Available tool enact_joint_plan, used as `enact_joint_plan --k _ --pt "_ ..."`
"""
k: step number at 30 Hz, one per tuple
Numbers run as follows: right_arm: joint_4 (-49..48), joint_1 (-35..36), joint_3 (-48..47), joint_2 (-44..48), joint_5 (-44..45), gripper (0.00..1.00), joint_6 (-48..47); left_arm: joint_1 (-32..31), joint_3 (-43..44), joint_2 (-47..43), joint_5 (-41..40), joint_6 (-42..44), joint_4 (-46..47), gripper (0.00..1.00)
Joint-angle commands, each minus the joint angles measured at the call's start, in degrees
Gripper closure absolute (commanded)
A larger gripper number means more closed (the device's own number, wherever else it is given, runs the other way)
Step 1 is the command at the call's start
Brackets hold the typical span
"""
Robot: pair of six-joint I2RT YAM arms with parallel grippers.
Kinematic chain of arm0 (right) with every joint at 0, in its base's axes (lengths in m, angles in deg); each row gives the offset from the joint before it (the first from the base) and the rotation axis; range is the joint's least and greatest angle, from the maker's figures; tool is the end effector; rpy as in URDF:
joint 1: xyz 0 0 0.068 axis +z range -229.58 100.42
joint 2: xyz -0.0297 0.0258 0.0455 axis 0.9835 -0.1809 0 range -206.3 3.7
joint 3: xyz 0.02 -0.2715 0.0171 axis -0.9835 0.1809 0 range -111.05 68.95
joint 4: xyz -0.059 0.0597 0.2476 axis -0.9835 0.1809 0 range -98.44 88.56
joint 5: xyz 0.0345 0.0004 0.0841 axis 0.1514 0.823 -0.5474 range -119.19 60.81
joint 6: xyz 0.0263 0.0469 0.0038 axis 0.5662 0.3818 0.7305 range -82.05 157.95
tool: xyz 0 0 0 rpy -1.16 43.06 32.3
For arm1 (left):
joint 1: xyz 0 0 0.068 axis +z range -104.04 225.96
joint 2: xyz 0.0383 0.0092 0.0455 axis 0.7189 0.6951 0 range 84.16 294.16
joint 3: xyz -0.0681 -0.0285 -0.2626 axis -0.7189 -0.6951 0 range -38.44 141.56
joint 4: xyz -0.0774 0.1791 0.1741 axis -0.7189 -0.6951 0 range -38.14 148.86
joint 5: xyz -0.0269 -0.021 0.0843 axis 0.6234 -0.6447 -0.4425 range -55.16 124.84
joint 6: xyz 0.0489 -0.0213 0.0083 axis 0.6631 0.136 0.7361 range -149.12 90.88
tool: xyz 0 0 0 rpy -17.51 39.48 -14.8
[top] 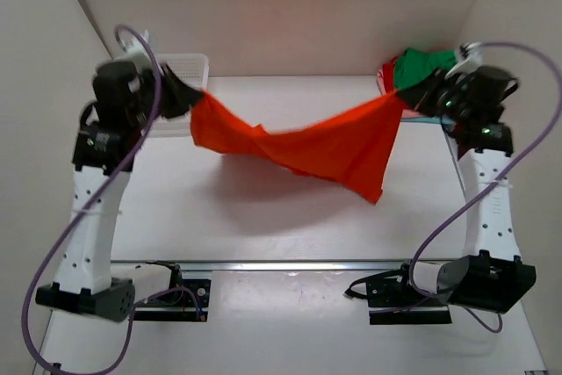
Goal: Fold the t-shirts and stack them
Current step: Flatten out the tshirt
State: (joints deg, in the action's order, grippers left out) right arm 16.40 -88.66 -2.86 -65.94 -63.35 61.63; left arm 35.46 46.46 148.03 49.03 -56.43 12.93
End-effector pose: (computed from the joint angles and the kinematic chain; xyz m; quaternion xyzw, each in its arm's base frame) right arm 0.2660 -0.0223 0.3904 0.0682 0.8092 0.3098 0.4945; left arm 0.2043 -0.0467 0.4487 -0.0565 0.8372 -0.2715 0.4713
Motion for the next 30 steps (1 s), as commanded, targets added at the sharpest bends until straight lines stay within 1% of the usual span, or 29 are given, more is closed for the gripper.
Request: enact_joint_plan --k 1,2,3,4,5,6,7,8,10,12,14,16,18,19,20,21,22,23,24,25,26,27,28,29,30 --pt "3.54 -4.96 -16.99 -0.49 -6.8 1.0 -0.31 1.62 21.02 8.07 -0.12 -2.38 2.88 1.0" --pt "4.24 -5.85 -19.05 -0.75 -8.72 1.0 0.13 2.58 28.4 9.58 -0.22 -2.57 2.17 1.0" --pt "4.25 -6.64 -21.94 -0.58 -9.52 1.0 0.75 3.11 31.43 12.04 -0.05 -4.23 2.08 1.0" --pt "5.03 -7.09 -24.49 -0.23 -9.18 1.0 0.66 4.34 36.6 13.89 -0.13 -5.55 1.64 1.0" --pt "5.91 -6.83 -26.17 0.82 -7.35 1.0 0.49 5.22 40.04 14.34 -0.48 -6.69 2.16 1.0" --pt "5.31 -5.78 -26.53 1.35 -6.38 1.0 0.4 5.49 40.86 14.43 -2.05 -7.14 2.51 1.0" --pt "3.91 -6.21 -25.76 2.75 -7.76 1.0 1.18 5.06 41.04 13.22 -4.24 -7.75 3.56 1.0" --pt "2.77 -6.99 -24.18 3.72 -8.82 1.0 2.93 4.97 39.65 11.81 -5.74 -8.28 5.31 1.0" --pt "0.74 -7.09 -24.16 4.34 -10.67 1.0 4.0 4.88 37.36 10.14 -6.98 -8.89 7.52 1.0" --pt "1.18 -6.56 -25.83 3.3 -10.24 1.0 3.04 4.7 36.83 10.21 -7.17 -8.55 8.05 1.0" --pt "1.0 -6.56 -27.41 1.54 -10.58 1.0 2.6 4.79 36.65 12.05 -4.63 -8.46 7.79 1.0" --pt "-0.31 -6.21 -28.03 -1.44 -11.11 1.0 2.51 5.23 35.34 14.24 -2.7 -8.63 9.01 1.0" --pt "-2.07 -5.69 -28.29 -4.77 -10.85 1.0 2.16 6.72 35.94 19.41 1.87 -9.16 9.81 1.0" --pt "-2.95 -5.51 -28.64 -7.49 -11.28 1.0 1.98 7.24 38.3 21.27 2.58 -8.99 9.98 1.0" --pt "-3.74 -5.25 -29.87 -8.74 -10.94 1.0 1.29 7.34 39.89 25.29 4.16 -8.9 9.64 1.0" --pt "-4.18 -5.07 -30.92 -11.45 -11.2 1.0 0.93 8.12 43.64 27.25 4.43 -8.81 9.72 1.0" --pt "-5.06 -4.63 -31.98 -14.52 -10.5 1.0 0.67 8.3 47.51 31.44 5.48 -8.9 9.55 1.0" --pt "-6.28 -4.11 -33.73 -16.12 -11.02 1.0 -0.03 8.65 49.29 35.75 6.97 -8.99 9.98 1.0" --pt "-6.82 -4.45 -35.83 -19.27 -11.11 1.0 0.22 9.35 53.05 39.45 9.25 -11.08 11.12 1.0" --pt "-6.74 -4.45 -38.64 -22.87 -11.37 0.99 0.75 10.49 54.91 40.96 10.49 -11.88 13.48 1.0" --pt "-7.78 -4.37 -40.23 -24.9 -11.9 1.0 0.75 10.33 55.19 43.15 13.02 -14.06 15.24 1.0" --pt "-7.44 -4.45 -44.25 -27.88 -11.64 1.0 1.45 12.59 54.24 44.39 14.88 -16.61 20.22 1.0" --pt "-7.09 -4.28 -49.16 -31.13 -11.12 1.0 1.45 13.31 53.27 44.84 16.29 -19.16 24.53 1.0" --pt "-5.87 -4.36 -51.74 -33.16 -10.16 1.0 1.37 13.66 53.17 45.54 16.91 -20.66 26.75 1.0" --pt "-5.51 -4.28 -56.9 -35.97 -9.88 1.0 2.06 14.45 54.3 46.16 17.18 -22.77 29.56 1.0"
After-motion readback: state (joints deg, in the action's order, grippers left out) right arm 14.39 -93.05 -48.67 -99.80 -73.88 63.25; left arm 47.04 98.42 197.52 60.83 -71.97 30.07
